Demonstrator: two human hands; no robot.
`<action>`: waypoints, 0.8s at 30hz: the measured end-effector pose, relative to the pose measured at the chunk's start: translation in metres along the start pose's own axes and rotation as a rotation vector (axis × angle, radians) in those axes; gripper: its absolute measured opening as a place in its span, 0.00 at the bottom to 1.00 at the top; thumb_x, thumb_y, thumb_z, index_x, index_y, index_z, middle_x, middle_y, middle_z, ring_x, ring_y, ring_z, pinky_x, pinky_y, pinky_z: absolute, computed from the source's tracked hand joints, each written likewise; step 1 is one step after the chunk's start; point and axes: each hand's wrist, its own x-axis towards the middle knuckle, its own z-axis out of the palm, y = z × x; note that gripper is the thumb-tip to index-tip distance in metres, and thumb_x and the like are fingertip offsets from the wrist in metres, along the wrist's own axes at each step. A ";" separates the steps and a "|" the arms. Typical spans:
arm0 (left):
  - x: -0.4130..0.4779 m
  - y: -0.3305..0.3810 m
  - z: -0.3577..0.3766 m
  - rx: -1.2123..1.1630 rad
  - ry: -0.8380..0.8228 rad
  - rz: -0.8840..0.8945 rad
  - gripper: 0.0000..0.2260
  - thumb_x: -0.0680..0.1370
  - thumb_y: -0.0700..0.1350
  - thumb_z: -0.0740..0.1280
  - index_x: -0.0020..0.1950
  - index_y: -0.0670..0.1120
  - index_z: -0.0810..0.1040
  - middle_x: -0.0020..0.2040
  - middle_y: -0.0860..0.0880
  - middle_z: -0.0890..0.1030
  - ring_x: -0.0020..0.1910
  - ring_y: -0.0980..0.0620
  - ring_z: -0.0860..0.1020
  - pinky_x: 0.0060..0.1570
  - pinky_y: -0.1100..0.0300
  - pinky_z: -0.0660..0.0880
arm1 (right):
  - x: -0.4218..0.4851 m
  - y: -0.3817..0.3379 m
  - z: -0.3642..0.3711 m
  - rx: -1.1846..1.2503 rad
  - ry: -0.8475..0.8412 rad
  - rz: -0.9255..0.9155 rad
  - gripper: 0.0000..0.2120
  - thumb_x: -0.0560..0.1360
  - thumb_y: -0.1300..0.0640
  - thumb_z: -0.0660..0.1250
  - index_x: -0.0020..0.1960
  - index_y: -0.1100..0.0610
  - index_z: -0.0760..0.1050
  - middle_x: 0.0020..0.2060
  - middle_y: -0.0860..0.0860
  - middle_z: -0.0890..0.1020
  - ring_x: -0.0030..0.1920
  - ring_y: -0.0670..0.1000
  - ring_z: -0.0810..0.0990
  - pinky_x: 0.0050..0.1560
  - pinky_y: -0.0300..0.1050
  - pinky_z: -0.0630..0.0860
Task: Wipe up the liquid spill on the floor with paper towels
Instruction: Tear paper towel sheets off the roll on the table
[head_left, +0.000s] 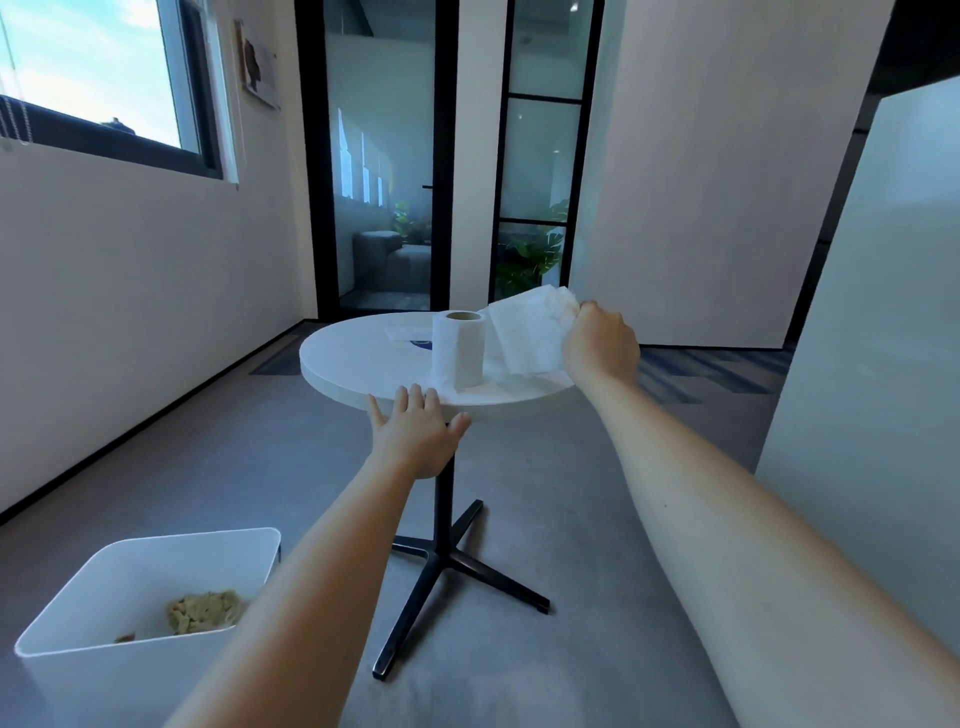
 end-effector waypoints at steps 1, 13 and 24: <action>-0.008 0.004 0.000 -0.028 0.024 0.003 0.29 0.82 0.60 0.44 0.77 0.43 0.53 0.78 0.46 0.54 0.77 0.47 0.49 0.71 0.37 0.39 | -0.008 0.001 -0.004 -0.004 0.003 0.014 0.12 0.77 0.69 0.52 0.56 0.63 0.71 0.50 0.59 0.79 0.45 0.58 0.76 0.38 0.47 0.67; -0.116 0.048 0.013 -1.550 -0.440 -0.256 0.34 0.78 0.68 0.50 0.72 0.42 0.65 0.61 0.41 0.77 0.49 0.40 0.81 0.56 0.44 0.74 | -0.157 0.020 -0.023 -0.029 -0.147 -0.325 0.16 0.77 0.65 0.54 0.64 0.60 0.68 0.48 0.57 0.80 0.45 0.60 0.79 0.37 0.46 0.67; -0.178 -0.001 0.094 -2.025 -0.444 -0.421 0.29 0.77 0.62 0.60 0.59 0.35 0.75 0.46 0.38 0.80 0.43 0.41 0.80 0.43 0.52 0.76 | -0.286 0.039 0.019 0.018 -0.411 -0.601 0.22 0.72 0.63 0.59 0.64 0.51 0.71 0.51 0.52 0.79 0.48 0.60 0.78 0.39 0.48 0.72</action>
